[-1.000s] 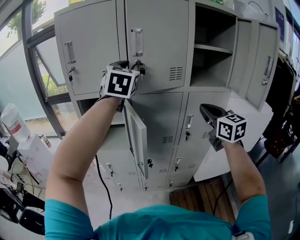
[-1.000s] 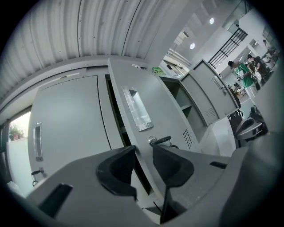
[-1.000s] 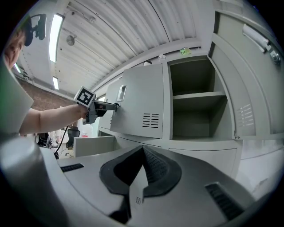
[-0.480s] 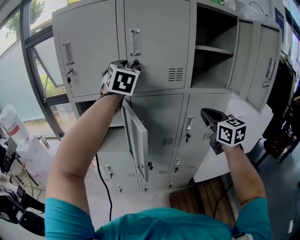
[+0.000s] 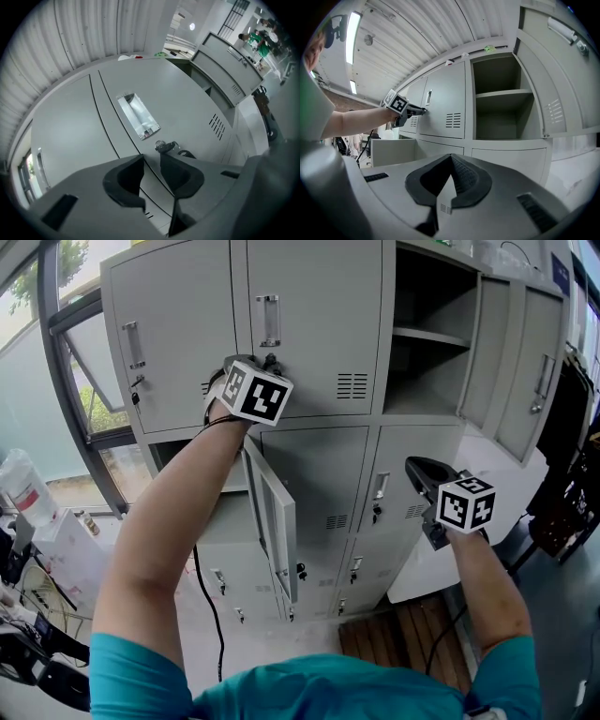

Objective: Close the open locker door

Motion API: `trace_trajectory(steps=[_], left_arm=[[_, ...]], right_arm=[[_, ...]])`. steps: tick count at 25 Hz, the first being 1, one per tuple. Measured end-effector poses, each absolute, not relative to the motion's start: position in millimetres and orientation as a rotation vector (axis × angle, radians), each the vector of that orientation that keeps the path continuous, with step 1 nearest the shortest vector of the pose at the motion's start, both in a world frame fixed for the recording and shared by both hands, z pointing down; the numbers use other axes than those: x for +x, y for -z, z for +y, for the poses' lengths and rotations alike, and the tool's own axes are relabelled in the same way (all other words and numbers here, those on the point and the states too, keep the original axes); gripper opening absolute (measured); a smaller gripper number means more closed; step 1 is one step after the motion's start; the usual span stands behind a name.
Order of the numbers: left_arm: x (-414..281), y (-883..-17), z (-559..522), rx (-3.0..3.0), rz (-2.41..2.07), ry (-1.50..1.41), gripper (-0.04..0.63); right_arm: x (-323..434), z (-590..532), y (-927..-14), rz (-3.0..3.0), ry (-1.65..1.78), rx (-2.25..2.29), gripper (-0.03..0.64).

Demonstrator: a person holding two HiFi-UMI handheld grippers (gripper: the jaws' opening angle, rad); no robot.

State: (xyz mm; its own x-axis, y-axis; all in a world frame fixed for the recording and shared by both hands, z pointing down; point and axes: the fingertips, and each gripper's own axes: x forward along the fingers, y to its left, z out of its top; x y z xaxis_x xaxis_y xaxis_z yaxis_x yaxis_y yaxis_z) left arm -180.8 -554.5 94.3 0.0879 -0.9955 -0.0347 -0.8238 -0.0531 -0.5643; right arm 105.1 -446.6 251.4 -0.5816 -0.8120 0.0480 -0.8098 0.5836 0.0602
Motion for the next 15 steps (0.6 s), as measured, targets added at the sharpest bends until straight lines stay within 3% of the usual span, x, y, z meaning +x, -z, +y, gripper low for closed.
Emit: trace_trajectory(steps=[6,8,15], left_arm=[[-174,-102,-555,-1.593,1.681,0.749,0.097],[-172,-103,-557,-1.589,1.692,0.758,0.064],[-175,-96,-553,-1.769,1.733,0.671,0.064]], right_arm=[[105,-441,-259,-2.738,0.033,1.39,-0.011],[108,-440,-260,-2.733,0.027,1.395,-0.011],[113,-433,-267,-2.731,0.003,1.399,-0.009]])
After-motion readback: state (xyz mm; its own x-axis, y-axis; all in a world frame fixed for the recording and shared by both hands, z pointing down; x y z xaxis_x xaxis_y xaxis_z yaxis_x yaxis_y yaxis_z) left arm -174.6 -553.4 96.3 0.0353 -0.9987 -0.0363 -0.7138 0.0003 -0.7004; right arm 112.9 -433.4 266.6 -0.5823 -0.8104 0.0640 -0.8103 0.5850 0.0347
